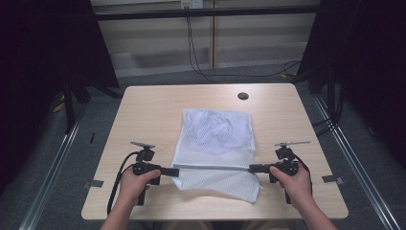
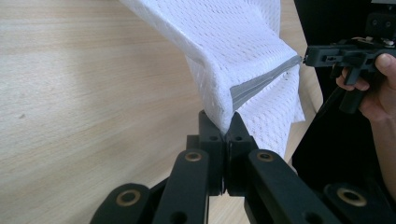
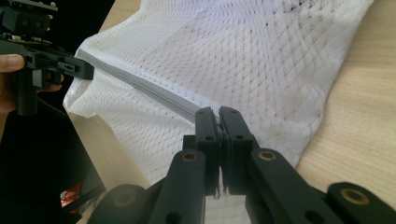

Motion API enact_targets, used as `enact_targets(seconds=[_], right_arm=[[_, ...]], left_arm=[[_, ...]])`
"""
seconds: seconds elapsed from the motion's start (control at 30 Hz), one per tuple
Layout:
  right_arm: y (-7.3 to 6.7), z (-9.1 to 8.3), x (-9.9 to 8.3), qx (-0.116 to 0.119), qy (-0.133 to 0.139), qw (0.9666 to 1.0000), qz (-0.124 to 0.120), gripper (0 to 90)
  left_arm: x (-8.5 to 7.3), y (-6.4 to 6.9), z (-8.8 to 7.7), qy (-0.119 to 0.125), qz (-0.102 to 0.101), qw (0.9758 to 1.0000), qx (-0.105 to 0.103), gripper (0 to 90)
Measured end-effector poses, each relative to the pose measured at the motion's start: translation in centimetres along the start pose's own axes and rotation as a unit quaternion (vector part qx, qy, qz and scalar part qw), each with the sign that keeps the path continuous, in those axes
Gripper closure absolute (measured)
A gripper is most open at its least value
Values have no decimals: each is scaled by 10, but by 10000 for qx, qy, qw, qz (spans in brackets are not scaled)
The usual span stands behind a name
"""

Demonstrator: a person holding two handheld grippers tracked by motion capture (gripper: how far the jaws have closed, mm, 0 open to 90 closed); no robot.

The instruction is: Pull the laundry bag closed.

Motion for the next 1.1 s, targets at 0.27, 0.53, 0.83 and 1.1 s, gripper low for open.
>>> enact_targets(seconds=[0.27, 0.53, 0.83, 1.1], right_arm=[[1, -1, 0, -32, 4, 10000, -16, 868], [7, -7, -2, -90, 27, 10000, 20, 868], [10, -13, -3, -129, 69, 9999, 45, 868], [15, -19, -5, -156, 128, 9998, 75, 868]], left_arm=[[0, 1, 0, 11, -25, 10000, 10, 890], [1, -1, 0, 52, -73, 10000, 24, 890], [0, -1, -1, 44, -32, 10000, 50, 890], [-1, 1, 0, 5, -28, 10000, 13, 890]])
Point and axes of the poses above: each handheld gripper's, and its own axes: z roughly forward along the jaws, x roughly out of its top, y roughly to its right, the point moved 7 cm from there along z, roughly forward along the jaws, and after that the axes turned 2 degrees about x, right-handed, at the moved point
